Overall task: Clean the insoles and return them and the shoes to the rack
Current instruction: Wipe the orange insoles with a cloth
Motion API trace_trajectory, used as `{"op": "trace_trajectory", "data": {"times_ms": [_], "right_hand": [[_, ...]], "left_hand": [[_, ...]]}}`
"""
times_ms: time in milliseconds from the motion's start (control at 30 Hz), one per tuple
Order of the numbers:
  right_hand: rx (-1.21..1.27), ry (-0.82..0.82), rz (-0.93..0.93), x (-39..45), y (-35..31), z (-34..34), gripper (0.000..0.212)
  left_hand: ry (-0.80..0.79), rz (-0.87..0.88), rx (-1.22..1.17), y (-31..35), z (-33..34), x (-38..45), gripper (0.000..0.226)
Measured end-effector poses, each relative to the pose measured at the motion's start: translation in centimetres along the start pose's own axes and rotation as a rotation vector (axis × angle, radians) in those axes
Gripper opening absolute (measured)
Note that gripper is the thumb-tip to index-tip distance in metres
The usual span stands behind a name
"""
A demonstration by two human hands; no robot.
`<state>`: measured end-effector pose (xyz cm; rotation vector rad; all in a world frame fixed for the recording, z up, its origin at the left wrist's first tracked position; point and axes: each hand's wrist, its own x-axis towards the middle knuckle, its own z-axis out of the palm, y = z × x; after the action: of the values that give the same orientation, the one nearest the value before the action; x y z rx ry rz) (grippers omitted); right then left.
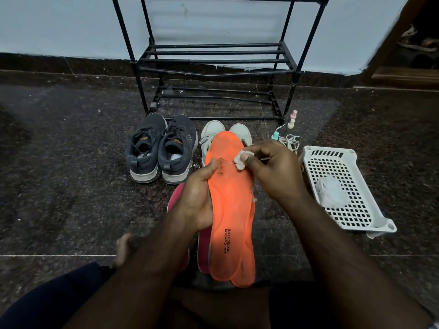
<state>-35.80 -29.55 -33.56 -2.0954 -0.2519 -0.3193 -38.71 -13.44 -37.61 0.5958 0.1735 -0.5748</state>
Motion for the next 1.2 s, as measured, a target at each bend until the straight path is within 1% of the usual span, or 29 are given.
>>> {"op": "trace_trajectory", "data": {"times_ms": [100, 167, 267, 367, 433, 500, 600, 667, 767, 867, 933, 967, 1067, 1100, 1133, 1200], "right_hand": [[-0.192, 0.048, -0.106, -0.1, 0.3, 0.5, 0.021], [-0.275, -0.003, -0.153, -0.2, 0.2, 0.9, 0.023], [-0.343, -0.105, -0.135, -0.4, 0.0, 1.0, 0.023], [-0.395, -0.095, -0.126, -0.8, 0.0, 1.4, 0.018], [-0.431, -0.126, -0.138, -1.8, -0.3, 2.1, 0.014], [-0.405, -0.133, -0.16, -2.3, -0.3, 2.6, 0.013], [-0.311, -0.013, -0.126, -1.8, -0.3, 2.5, 0.014], [-0.316, 0.021, -0.113, -1.5, -0.5, 2.6, 0.013], [-0.321, -0.045, -0.181, -2.5, -1.0, 3.2, 0.011], [-0.269, -0.143, -0.205, -3.7, -1.5, 3.7, 0.01], [-0.251, -0.175, -0.215, -3.9, -1.7, 4.1, 0.01], [-0.258, -0.155, -0.213, -3.5, -1.5, 4.2, 0.01], [-0.303, -0.008, -0.172, -1.9, -0.8, 3.7, 0.01], [-0.315, 0.012, -0.155, -1.7, -0.7, 3.6, 0.011], [-0.325, 0.006, -0.152, -1.9, -0.8, 3.6, 0.011], [-0.33, -0.083, -0.182, -3.0, -1.1, 4.0, 0.011]], "left_hand": [[0.019, 0.004, 0.011, 0.0, 0.2, -0.2, 0.059], [0.034, 0.022, 0.008, 0.0, 0.3, -0.2, 0.058], [0.052, 0.04, -0.013, 0.0, 0.3, -0.1, 0.058], [0.087, 0.055, -0.029, 0.1, 0.4, 0.1, 0.059], [0.115, 0.062, -0.027, 0.2, 0.5, -0.1, 0.058], [0.126, 0.072, -0.032, 0.1, 0.5, -0.2, 0.061], [0.133, 0.091, -0.036, -0.1, 0.7, -0.2, 0.063], [0.141, 0.108, -0.023, -0.3, 1.0, -0.2, 0.062], [0.177, 0.125, 0.0, -0.3, 1.1, -0.2, 0.06], [0.231, 0.143, 0.011, -0.2, 1.1, -0.1, 0.066], [0.245, 0.151, 0.001, -0.3, 1.1, -0.1, 0.067], [0.242, 0.148, -0.004, -0.3, 1.2, -0.1, 0.068], [0.23, 0.154, 0.021, -0.5, 1.6, -0.3, 0.063], [0.228, 0.15, 0.019, -0.6, 1.5, -0.3, 0.061], [0.242, 0.148, 0.017, -0.6, 1.5, -0.4, 0.062], [0.287, 0.147, 0.007, -0.6, 1.4, -0.3, 0.063]]}}
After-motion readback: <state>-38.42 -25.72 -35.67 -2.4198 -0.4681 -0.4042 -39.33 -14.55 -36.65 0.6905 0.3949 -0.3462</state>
